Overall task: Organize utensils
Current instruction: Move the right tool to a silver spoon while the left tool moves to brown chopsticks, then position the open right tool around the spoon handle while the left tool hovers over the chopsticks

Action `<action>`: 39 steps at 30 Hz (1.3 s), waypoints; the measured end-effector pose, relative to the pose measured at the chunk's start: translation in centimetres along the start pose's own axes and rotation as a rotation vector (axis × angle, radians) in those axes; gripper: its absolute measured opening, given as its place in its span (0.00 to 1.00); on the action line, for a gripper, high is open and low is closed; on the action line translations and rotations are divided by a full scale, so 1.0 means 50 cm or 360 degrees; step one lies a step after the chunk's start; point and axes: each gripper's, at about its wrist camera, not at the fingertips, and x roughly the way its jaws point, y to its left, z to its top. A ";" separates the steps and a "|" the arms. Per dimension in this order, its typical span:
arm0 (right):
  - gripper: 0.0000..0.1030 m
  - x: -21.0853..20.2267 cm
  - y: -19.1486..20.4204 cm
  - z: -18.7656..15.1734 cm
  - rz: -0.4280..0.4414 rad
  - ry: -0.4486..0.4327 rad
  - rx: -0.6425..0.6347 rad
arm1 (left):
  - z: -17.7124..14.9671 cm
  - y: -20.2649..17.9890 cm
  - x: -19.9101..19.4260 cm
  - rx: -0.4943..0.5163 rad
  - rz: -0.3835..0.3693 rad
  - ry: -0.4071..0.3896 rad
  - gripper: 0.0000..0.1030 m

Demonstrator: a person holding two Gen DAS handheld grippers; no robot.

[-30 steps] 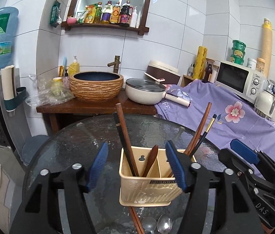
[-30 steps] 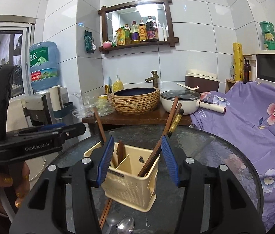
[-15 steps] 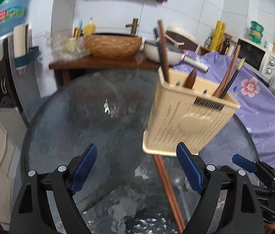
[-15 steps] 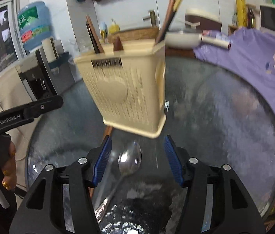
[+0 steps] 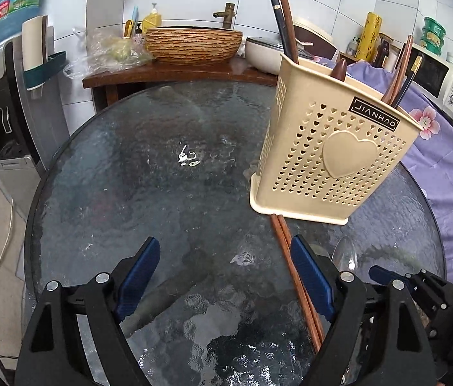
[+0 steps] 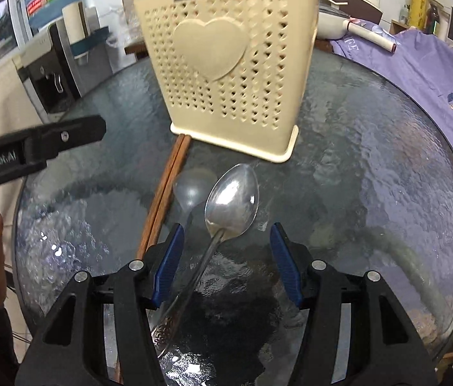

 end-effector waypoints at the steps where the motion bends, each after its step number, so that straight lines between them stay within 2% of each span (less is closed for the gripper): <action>1: 0.54 0.003 0.003 -0.001 -0.0010 0.0006 -0.0008 | -0.001 0.000 0.000 0.0002 0.0000 0.0002 0.79; 6: 0.51 0.015 0.012 -0.003 -0.0053 0.0020 -0.0036 | 0.001 0.002 -0.004 -0.0014 -0.0016 0.0006 0.79; 18: 0.43 0.004 -0.008 -0.012 -0.0045 0.0010 -0.0076 | -0.002 0.005 -0.001 -0.0051 -0.0016 0.0015 0.79; 26: 0.43 -0.011 -0.075 -0.026 -0.0077 0.0017 -0.0022 | -0.010 0.001 0.001 -0.0049 -0.0023 0.0030 0.79; 39: 0.43 -0.014 -0.095 -0.027 -0.0054 0.0000 -0.0003 | -0.036 -0.054 0.016 0.0076 -0.0074 0.0105 0.76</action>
